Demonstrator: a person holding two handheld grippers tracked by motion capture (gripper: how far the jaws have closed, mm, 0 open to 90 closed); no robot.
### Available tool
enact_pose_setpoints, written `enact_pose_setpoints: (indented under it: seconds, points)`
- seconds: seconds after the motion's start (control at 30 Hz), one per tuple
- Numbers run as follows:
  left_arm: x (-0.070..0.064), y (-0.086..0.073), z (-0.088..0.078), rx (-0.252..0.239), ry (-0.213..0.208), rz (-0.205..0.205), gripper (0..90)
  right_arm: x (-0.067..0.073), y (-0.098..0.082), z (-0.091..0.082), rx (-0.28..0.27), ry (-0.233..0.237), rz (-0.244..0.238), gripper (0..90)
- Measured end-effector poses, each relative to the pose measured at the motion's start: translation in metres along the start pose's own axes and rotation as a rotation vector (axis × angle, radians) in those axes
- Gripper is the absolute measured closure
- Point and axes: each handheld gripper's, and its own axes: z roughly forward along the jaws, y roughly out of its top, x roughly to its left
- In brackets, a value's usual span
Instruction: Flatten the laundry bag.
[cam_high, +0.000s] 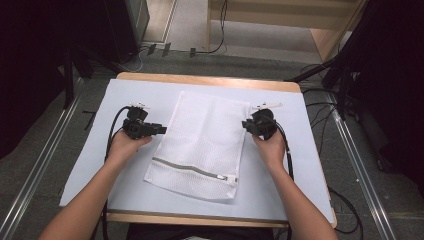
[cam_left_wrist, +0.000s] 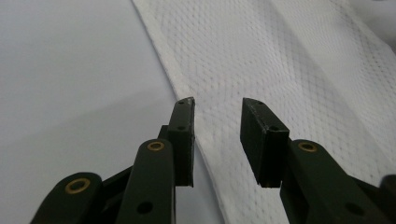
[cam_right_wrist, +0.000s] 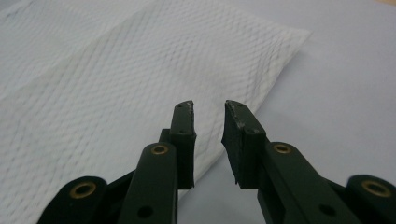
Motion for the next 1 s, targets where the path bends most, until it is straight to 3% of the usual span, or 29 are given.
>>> enact_pose_setpoints:
  seconds: [0.1,0.4,0.57,0.7,0.83,0.9,1.0]
  points:
    - [0.001,0.005,0.005,-0.019,0.003,-0.007,66.5,0.007,-0.011,-0.007,0.004,0.002,-0.009,72.7]
    - [0.005,0.006,0.015,0.028,0.036,0.019,62.4,0.022,-0.042,-0.017,0.025,0.026,0.015,66.8]
    - [0.003,0.007,0.022,0.028,0.023,0.031,61.9,0.029,-0.052,-0.021,0.014,0.038,0.028,65.0]
    - [0.002,0.006,0.03,0.048,0.009,0.021,61.6,0.036,-0.056,-0.021,0.017,0.02,0.004,61.8]
    - [-0.002,0.005,0.035,0.053,0.014,0.051,67.3,0.036,-0.059,-0.018,0.025,0.031,0.031,60.1]
    - [-0.003,0.005,0.036,0.047,0.006,0.038,69.2,0.037,-0.06,-0.015,0.027,0.034,0.03,59.8]
    - [-0.004,0.004,0.037,0.045,0.021,0.058,74.4,0.041,-0.059,-0.012,0.015,0.036,0.027,60.4]
